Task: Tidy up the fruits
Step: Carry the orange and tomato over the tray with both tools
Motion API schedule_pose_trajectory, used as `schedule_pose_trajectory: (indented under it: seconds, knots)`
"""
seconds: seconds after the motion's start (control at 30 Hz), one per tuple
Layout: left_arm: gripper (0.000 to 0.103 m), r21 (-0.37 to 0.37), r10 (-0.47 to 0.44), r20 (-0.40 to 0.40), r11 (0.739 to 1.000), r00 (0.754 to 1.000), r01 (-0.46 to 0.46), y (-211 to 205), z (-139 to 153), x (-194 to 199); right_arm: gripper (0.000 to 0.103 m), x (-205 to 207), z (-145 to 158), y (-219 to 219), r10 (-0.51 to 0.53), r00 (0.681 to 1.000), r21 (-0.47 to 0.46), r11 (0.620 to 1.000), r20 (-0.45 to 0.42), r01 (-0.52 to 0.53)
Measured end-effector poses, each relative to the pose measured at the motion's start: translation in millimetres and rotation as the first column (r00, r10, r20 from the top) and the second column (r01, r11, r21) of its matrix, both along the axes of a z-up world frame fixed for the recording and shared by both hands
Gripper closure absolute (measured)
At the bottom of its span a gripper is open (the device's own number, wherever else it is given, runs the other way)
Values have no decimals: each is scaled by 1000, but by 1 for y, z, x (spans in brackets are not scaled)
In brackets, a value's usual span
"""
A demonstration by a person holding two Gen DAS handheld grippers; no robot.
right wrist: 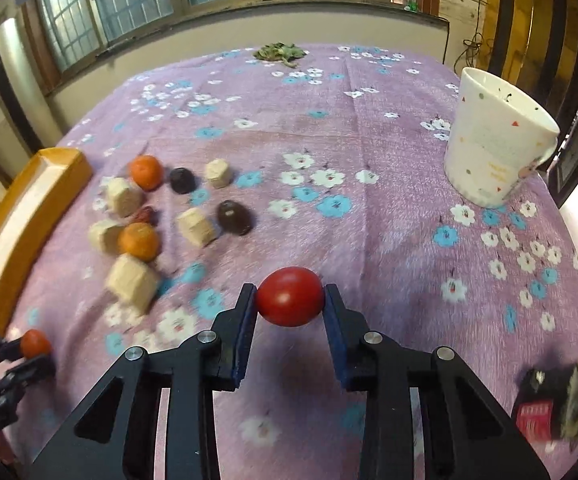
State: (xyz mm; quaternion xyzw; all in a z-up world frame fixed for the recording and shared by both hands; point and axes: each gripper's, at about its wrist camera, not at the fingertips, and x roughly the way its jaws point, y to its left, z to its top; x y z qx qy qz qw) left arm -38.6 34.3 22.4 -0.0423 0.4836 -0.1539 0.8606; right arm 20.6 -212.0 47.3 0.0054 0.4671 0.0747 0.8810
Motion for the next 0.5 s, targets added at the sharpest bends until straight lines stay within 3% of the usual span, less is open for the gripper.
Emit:
schedule_pose_trajectory:
  seconds: [0.23, 0.5]
  knots:
    - [66, -9, -13, 36, 1000, 999, 14, 4, 13, -2, 71, -36, 5, 33, 50, 999, 17, 999, -15, -50]
    - [66, -19, 8, 70, 1000, 998, -7, 27, 28, -9, 71, -44, 9, 75, 100, 995, 25, 995, 3, -100]
